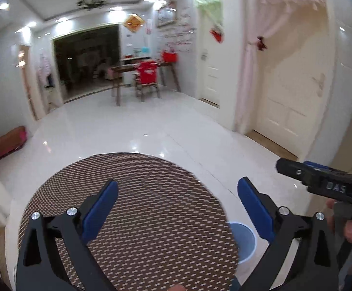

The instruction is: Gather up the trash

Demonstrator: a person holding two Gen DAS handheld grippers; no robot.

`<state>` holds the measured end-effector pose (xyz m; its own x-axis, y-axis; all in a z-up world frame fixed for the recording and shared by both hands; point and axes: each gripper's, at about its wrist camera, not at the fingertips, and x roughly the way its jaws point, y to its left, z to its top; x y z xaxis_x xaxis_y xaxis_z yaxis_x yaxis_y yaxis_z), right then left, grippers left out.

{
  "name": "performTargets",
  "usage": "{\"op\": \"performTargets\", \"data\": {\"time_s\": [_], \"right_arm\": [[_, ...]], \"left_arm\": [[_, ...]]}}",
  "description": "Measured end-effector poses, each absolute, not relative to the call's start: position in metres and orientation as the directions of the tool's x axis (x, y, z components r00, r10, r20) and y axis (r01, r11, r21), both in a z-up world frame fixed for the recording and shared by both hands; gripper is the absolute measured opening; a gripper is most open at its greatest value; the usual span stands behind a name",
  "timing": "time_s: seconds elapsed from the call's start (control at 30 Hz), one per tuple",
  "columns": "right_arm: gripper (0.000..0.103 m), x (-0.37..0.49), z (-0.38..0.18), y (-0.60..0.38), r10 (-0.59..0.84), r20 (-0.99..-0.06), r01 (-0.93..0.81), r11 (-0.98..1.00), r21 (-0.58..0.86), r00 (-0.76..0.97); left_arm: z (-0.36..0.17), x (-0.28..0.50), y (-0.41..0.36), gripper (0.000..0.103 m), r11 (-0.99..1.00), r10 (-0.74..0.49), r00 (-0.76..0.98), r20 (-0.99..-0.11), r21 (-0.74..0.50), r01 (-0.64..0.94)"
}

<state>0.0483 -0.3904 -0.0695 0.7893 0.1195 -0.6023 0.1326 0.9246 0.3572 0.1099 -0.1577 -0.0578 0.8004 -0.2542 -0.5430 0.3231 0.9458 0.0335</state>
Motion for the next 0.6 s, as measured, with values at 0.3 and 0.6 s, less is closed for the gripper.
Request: {"op": "performTargets", "data": {"time_s": [0.3,0.6], "right_arm": [[0.097,0.044,0.001,-0.278,0.166,-0.512,-0.049,0.971,0.234,0.843],[0.097,0.028,0.045,-0.21,0.164,-0.416,-0.117,0.984,0.137,0.894]], "left_arm": [[-0.019,0.078,-0.063,0.097,0.993,-0.052,0.904,-0.424,0.074,0.091],[0.023,0.048,-0.003,0.097,0.998,0.05,0.942,-0.333,0.038,-0.04]]}}
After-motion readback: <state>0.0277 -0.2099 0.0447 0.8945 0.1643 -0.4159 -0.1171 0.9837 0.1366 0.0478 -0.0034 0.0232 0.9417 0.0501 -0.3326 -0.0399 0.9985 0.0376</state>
